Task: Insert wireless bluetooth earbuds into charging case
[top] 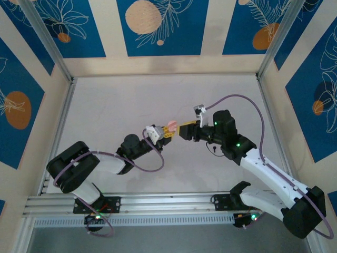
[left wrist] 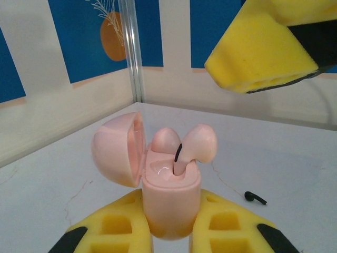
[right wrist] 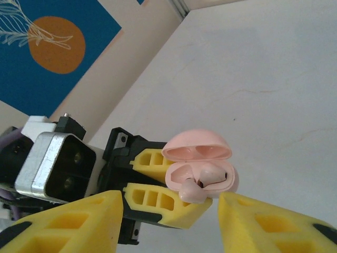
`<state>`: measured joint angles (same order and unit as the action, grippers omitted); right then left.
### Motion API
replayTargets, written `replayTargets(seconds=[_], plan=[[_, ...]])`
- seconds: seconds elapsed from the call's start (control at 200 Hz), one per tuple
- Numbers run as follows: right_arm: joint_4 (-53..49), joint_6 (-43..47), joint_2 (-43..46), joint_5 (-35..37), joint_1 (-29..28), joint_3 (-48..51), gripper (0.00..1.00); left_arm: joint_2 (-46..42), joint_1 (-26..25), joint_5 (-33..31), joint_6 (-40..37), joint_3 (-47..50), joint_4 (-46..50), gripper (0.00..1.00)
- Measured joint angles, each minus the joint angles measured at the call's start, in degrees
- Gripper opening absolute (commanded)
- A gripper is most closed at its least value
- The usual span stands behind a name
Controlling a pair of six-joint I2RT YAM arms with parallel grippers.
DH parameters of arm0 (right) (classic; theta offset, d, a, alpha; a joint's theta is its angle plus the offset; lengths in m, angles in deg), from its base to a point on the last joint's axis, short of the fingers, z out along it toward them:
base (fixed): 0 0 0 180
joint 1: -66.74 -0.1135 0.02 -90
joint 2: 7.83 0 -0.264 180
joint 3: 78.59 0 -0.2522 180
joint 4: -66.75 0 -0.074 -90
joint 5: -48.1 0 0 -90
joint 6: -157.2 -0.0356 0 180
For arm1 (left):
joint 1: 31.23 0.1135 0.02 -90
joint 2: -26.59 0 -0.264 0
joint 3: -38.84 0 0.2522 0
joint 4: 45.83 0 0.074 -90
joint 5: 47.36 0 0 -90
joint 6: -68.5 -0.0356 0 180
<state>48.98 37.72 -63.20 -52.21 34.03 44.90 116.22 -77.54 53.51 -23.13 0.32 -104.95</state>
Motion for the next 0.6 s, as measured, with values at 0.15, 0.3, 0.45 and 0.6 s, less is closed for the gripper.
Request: replayTargets(seconds=[0.15, 0.3, 0.45, 0.6], plan=[[0.2, -2.2, -1.5, -4.2, 1.8, 0.0, 0.36, 0.0, 0.0, 0.0, 0.0, 0.0, 0.0, 0.14], [0.4, -3.9, -4.2, -6.7, 2.6, 0.0, 0.34, -0.2, 0.0, 0.2, 0.0, 0.0, 0.0, 0.14], [1.3, -4.7, -5.8, -8.4, 3.0, 0.0, 0.35, -0.2, 0.0, 0.7, 0.0, 0.0, 0.0, 0.14], [2.7, -5.1, -6.8, -10.2, 3.1, 0.0, 0.34, -0.3, 0.0, 0.7, 0.0, 0.0, 0.0, 0.14]])
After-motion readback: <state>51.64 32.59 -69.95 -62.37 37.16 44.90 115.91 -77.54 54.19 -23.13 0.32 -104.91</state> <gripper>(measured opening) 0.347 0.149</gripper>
